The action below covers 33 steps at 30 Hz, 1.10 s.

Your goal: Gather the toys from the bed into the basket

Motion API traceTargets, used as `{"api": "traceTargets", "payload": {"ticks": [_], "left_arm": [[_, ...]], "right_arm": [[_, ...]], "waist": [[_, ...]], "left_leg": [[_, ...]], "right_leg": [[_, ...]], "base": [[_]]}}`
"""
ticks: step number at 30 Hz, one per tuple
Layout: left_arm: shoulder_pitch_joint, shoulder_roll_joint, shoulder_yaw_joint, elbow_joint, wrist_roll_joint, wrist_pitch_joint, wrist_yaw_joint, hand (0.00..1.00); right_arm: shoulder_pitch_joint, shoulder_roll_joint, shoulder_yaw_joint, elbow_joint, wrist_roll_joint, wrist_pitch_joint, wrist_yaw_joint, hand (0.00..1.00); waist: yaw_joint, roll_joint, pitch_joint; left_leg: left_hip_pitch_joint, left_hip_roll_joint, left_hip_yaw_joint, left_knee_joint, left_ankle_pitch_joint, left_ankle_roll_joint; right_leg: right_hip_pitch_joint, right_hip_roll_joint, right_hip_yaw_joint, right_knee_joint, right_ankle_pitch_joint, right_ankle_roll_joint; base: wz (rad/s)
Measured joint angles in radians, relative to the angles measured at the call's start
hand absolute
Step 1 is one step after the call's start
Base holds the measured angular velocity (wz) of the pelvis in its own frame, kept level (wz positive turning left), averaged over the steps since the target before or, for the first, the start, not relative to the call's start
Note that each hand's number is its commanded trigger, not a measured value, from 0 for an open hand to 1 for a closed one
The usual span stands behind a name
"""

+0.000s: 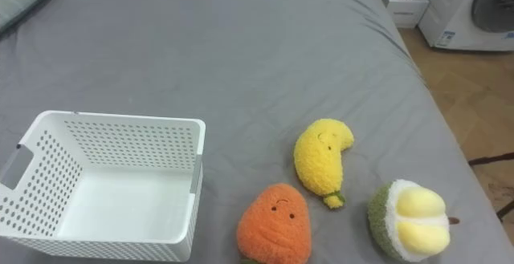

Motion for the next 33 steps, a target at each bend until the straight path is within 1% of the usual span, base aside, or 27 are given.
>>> {"api": "traceTargets", "payload": {"ticks": [8,21,24,26,29,30,33], "left_arm": [[0.0,0.006,-0.001,0.0,0.002,0.001,-0.015,0.0],[0.002,0.003,0.018,-0.002,0.004,0.001,-0.016,0.0],[0.001,0.001,0.03,-0.002,0.004,0.001,-0.017,0.0],[0.001,-0.001,0.041,-0.003,0.004,0.001,-0.017,0.0],[0.009,-0.003,0.063,-0.003,0.004,0.001,-0.018,0.0],[0.009,-0.004,0.07,-0.004,0.004,0.001,-0.018,0.0],[0.012,-0.006,0.085,-0.004,0.005,0.005,-0.018,0.0]], "right_arm": [[0.002,-0.005,0.004,0.0,0.005,0.005,0.012,0.0],[0.007,-0.001,-0.003,0.002,0.01,0.006,-0.001,0.0],[0.008,0.004,-0.016,0.002,0.019,0.006,-0.022,0.0],[0.008,0.006,-0.041,0.003,0.02,0.011,-0.026,0.0],[0.009,0.008,-0.105,0.004,0.064,0.035,-0.04,0.0],[0.009,0.008,-0.117,0.004,0.076,0.043,-0.044,0.0],[0.016,0.01,-0.176,0.007,0.136,0.089,-0.082,0.0]], "waist": [[0.0,-0.002,0.0009],[0.001,-0.001,0.0003],[-0.002,-0.002,-0.0009],[-0.003,-0.003,-0.0024],[-0.013,-0.008,-0.0056],[-0.015,-0.009,-0.0055],[-0.029,-0.014,-0.0036]], "left_leg": [[-0.002,0.0,0.0,0.0,0.0,0.0],[0.0,0.0,0.002,-0.001,0.0,0.0],[-0.001,0.0,0.002,-0.001,0.0,0.0],[-0.001,0.0,0.002,-0.003,0.0,0.0],[0.004,-0.001,0.0,-0.007,0.0,0.0],[0.006,-0.001,0.0,-0.007,0.0,0.0],[0.016,-0.001,-0.003,-0.008,0.0,-0.001]], "right_leg": [[-0.002,0.0,0.0,-0.001,0.0,0.0],[-0.002,0.001,0.0,0.0,0.0,0.0],[-0.001,0.0,-0.001,-0.001,0.0,0.0],[-0.001,0.001,-0.001,0.0,0.0,0.0],[0.009,0.0,-0.002,-0.002,0.0,0.001],[0.011,0.0,-0.002,-0.003,0.0,0.001],[0.017,-0.001,-0.007,-0.002,-0.001,0.001]], "base": [[0.0],[0.0],[0.0],[0.0],[0.02],[0.03],[0.0]]}}
